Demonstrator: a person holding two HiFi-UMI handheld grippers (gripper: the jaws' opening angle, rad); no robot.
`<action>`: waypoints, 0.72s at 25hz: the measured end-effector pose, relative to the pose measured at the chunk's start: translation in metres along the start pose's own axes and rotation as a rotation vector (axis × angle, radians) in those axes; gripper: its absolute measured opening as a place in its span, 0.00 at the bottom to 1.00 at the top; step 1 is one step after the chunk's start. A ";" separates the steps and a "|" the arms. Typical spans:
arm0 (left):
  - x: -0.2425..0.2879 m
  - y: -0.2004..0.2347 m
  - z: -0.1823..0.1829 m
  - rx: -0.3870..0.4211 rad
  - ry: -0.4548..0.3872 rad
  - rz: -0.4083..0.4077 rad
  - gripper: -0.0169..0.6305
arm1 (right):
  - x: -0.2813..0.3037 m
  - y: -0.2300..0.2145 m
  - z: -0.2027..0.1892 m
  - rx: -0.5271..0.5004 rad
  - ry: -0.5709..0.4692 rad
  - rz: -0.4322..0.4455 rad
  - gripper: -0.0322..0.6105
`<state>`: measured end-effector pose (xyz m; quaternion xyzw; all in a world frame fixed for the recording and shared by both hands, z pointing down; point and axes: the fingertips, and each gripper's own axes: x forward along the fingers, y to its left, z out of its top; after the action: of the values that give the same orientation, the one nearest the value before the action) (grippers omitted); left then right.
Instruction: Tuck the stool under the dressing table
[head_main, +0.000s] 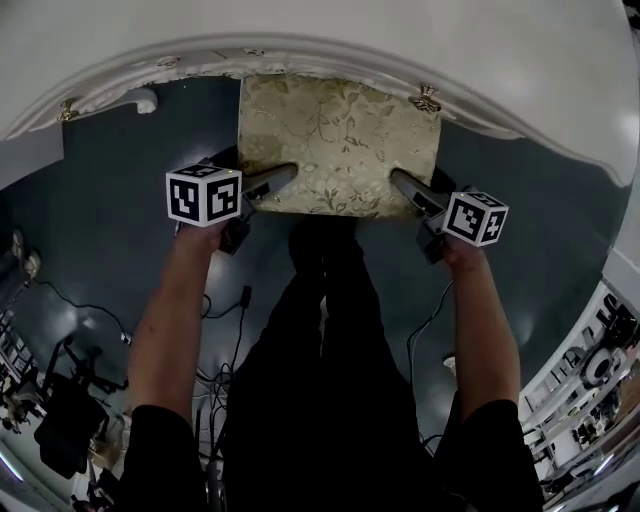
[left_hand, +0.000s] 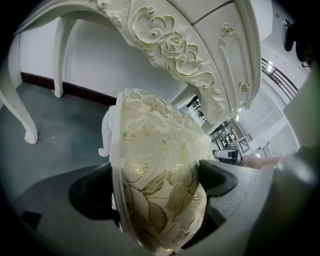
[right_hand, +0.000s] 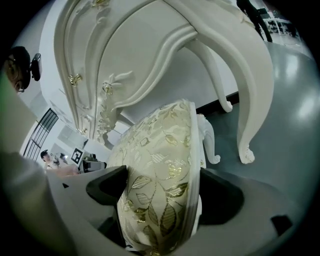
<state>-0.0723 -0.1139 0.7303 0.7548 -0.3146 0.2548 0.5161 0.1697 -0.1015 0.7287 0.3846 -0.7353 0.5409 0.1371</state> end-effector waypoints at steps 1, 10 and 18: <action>0.001 0.004 0.017 0.007 -0.011 0.005 0.82 | 0.008 -0.001 0.016 -0.005 -0.003 0.006 0.70; 0.017 0.017 0.080 0.062 -0.061 0.018 0.82 | 0.031 -0.013 0.068 -0.013 -0.075 0.026 0.71; 0.041 0.036 0.107 0.062 -0.101 -0.007 0.83 | 0.052 -0.034 0.088 0.002 -0.108 0.012 0.71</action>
<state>-0.0646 -0.2331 0.7457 0.7833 -0.3296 0.2243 0.4770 0.1777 -0.2064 0.7512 0.4091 -0.7434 0.5208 0.0939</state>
